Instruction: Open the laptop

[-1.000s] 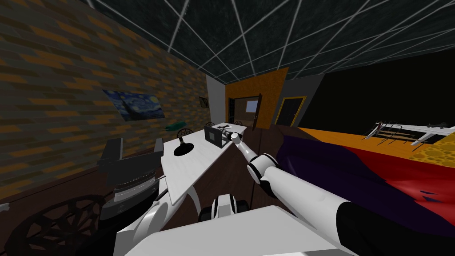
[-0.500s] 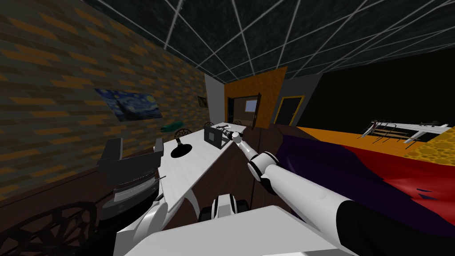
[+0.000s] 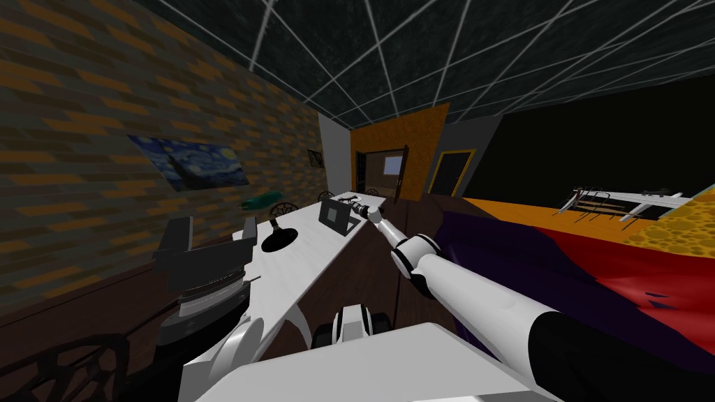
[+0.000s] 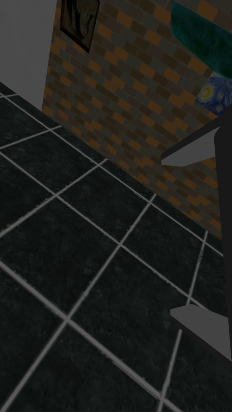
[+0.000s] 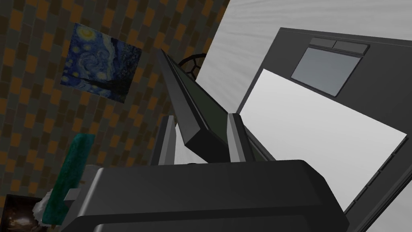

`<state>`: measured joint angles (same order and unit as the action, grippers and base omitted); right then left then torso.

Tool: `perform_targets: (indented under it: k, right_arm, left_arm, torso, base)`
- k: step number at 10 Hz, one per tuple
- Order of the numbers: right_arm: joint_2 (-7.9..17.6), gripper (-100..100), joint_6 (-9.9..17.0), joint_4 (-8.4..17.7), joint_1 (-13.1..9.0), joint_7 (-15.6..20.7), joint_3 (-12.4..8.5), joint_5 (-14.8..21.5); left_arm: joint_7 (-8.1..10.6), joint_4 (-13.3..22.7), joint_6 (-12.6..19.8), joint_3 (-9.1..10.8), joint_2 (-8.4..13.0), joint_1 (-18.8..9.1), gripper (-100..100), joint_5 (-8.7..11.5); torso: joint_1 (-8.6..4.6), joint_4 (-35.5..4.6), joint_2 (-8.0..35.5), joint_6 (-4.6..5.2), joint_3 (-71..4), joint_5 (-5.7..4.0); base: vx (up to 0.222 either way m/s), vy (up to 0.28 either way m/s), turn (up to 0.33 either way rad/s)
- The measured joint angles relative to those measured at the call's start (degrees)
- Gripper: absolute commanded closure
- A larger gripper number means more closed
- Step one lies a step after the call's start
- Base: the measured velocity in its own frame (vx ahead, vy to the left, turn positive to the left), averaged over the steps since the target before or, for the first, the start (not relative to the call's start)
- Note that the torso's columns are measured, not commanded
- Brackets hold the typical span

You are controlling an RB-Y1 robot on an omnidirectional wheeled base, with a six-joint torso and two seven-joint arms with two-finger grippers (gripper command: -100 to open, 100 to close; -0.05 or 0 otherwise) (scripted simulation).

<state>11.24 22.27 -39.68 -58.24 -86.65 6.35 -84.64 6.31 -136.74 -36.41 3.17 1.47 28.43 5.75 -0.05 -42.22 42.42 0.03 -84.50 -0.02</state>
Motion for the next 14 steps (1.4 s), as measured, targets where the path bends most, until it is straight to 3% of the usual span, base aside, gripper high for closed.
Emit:
perform_targets:
  k: [1,3,6,9,12,14]
  right_arm:
    - [0.1,100,0.1,0.2,-0.1,-0.2,-0.1,-0.1]
    - [0.7,100,1.5,1.2,0.0,-4.2,0.7,-1.4]
    - [0.8,100,3.8,5.0,-0.7,-6.4,0.2,-5.3]
    - [1.4,100,4.3,4.9,-0.1,-9.3,1.0,-5.3]
    - [1.8,100,6.2,6.7,0.4,-13.5,1.8,-7.4]
    - [1.6,100,6.8,7.7,0.9,-14.1,1.4,-8.6]
  left_arm:
    - [0.00,0.0,0.0,0.00,0.0,0.0,0,0.0]
    - [0.00,0.0,0.0,0.00,0.0,0.0,0,0.0]
    - [0.00,0.0,0.0,0.00,0.0,0.0,0,0.0]
    - [0.00,0.0,0.0,0.00,0.0,0.0,0,0.0]
    - [0.00,0.0,0.0,0.00,0.0,0.0,0,0.0]
    - [0.00,0.0,0.0,0.00,0.0,0.0,0,0.0]
  torso:
    - [0.06,-0.1,0.1,-0.05,0.1,0.02]
    - [-0.11,0.0,-0.2,0.05,-0.1,-0.04]
    - [-0.02,0.2,-0.4,0.04,-0.3,-0.02]
    - [0.12,0.0,0.0,-0.06,0.0,0.05]
    - [0.08,0.0,-0.2,-0.04,-0.2,0.03]
    - [0.11,0.0,-0.2,-0.12,-0.1,0.04]
  base:
    - [0.057,-0.031,0.007]
    - [0.111,-0.049,-0.014]
    - [0.068,-0.031,-0.010]
    - [0.039,-0.020,-0.007]
    - [0.066,-0.025,-0.007]
    - [0.078,-0.042,0.005]
